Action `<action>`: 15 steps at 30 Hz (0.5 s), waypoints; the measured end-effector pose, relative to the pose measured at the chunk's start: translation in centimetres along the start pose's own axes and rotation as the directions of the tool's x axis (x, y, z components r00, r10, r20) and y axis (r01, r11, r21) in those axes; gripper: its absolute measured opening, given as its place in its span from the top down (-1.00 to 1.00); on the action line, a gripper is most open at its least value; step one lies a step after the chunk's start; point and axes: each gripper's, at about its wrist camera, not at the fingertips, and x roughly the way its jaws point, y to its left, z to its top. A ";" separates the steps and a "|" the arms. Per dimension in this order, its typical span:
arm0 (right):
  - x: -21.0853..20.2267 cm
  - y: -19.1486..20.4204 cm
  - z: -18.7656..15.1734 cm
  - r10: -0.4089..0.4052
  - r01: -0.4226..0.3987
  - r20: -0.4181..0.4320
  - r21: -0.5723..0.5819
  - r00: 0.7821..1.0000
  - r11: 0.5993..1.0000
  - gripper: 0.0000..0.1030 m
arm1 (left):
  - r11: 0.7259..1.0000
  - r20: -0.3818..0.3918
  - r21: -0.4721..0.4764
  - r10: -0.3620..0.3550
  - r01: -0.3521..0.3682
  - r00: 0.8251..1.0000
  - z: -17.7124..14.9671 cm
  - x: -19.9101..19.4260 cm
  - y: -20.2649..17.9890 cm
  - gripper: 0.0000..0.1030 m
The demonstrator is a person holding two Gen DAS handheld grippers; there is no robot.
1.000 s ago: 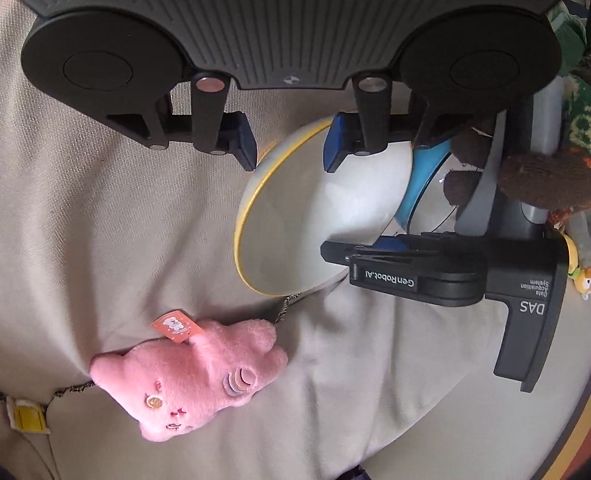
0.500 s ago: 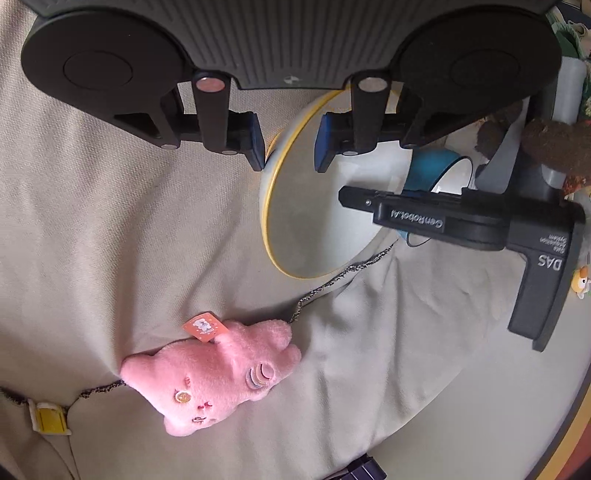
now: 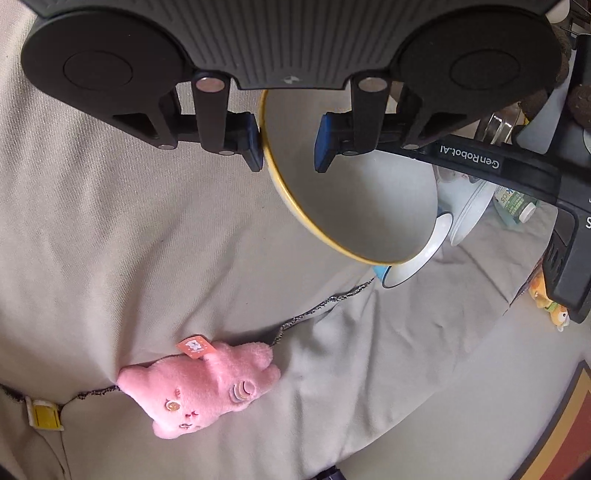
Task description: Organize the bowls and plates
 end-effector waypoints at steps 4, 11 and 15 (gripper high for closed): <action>0.1 -0.9 0.0 0.022 -0.022 0.001 0.020 1.000 1.000 0.39 | 1.000 0.016 -0.008 -0.007 0.007 1.000 -0.1 -0.5 -0.2 0.12; 0.1 -1.0 -0.2 0.016 -0.017 0.010 0.018 1.000 1.000 0.39 | 1.000 0.041 -0.006 0.001 -0.001 0.999 -0.5 -0.6 -0.7 0.13; 0.2 -0.3 -0.4 0.004 -0.004 0.009 -0.007 1.000 1.000 0.38 | 1.000 0.039 -0.029 -0.011 0.012 0.999 -1.0 -0.1 0.2 0.26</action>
